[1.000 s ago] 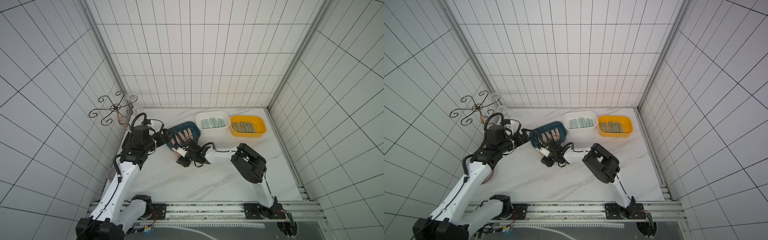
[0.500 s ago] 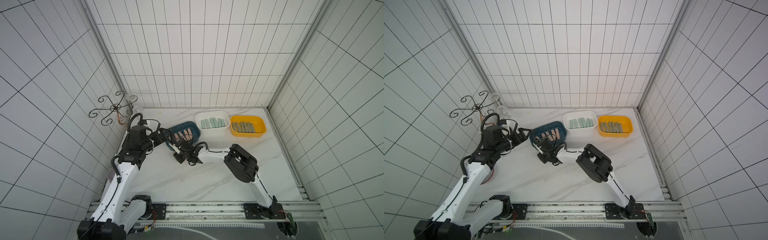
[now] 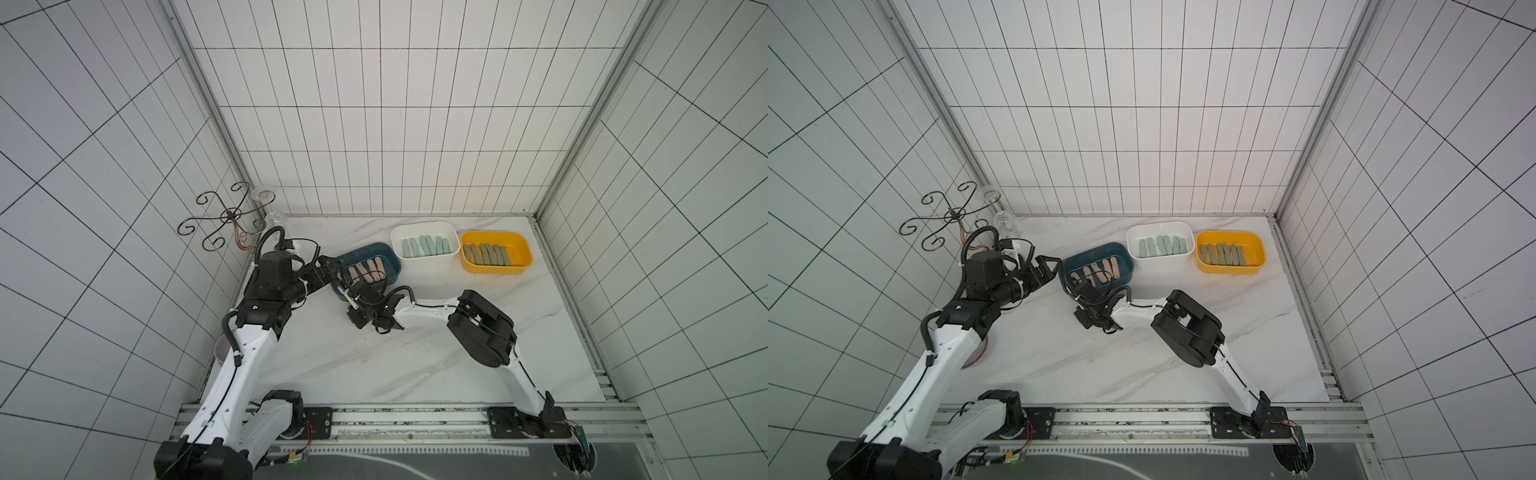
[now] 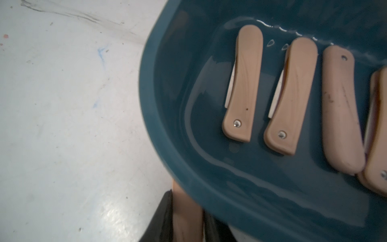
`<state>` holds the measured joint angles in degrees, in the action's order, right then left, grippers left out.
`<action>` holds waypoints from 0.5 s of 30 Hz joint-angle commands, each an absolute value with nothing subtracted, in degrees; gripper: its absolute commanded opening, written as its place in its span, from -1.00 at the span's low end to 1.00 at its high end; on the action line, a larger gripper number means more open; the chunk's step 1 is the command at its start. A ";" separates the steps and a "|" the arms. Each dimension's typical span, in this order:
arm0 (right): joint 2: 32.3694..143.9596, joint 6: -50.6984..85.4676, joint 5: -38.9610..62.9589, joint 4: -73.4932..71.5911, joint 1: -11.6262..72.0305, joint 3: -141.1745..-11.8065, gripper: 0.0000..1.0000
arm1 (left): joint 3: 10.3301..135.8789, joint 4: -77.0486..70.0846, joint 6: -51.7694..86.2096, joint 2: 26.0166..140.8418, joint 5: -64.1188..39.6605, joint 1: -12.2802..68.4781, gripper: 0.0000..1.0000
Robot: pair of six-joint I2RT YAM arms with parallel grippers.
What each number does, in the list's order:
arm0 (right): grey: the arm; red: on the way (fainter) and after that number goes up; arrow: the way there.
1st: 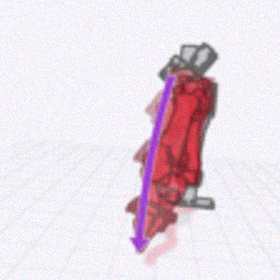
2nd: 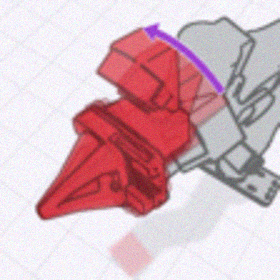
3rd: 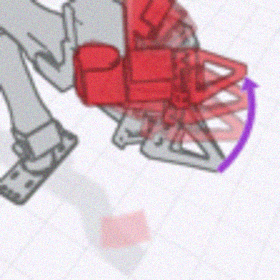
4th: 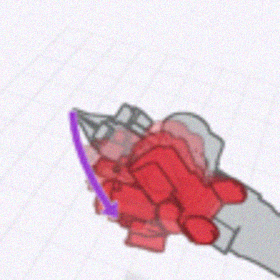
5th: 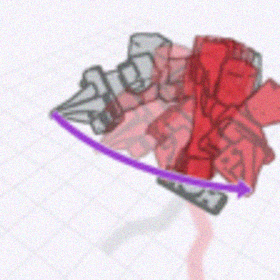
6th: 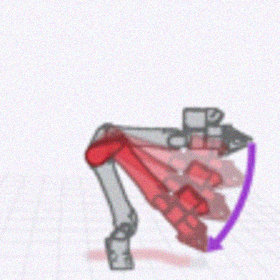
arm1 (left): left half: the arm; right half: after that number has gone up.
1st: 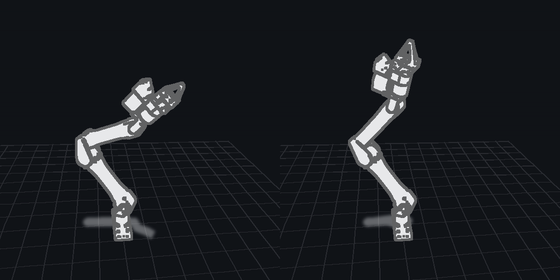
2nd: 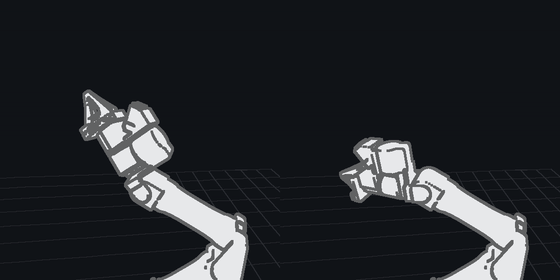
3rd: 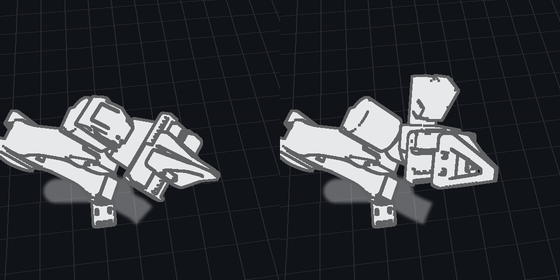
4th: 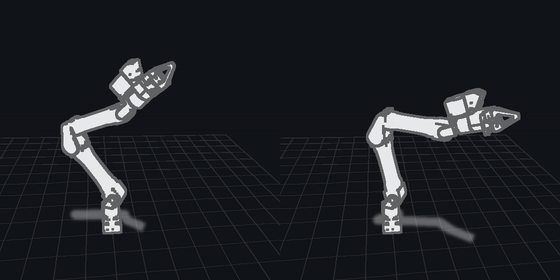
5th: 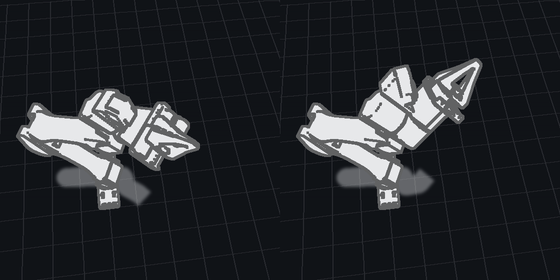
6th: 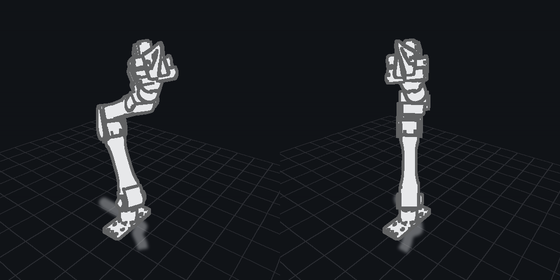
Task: Place the fruit knives into the storage box by color
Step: Pick up the fruit knife from the center of the board.
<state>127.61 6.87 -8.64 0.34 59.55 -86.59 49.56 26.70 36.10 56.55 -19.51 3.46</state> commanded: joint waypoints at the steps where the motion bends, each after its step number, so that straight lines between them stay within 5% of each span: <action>1: 123.44 7.95 -9.49 1.43 59.86 -83.13 -0.53 | 49.39 24.43 36.47 56.15 -19.51 3.24 0.94; 15: 109.53 11.95 -7.48 -2.55 56.48 -71.11 -0.58 | 51.06 24.03 36.59 56.85 -19.42 3.25 0.95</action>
<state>113.82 10.48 -7.99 -0.91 58.15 -75.48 49.58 25.45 36.45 56.66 -19.53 3.31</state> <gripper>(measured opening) 0.222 0.972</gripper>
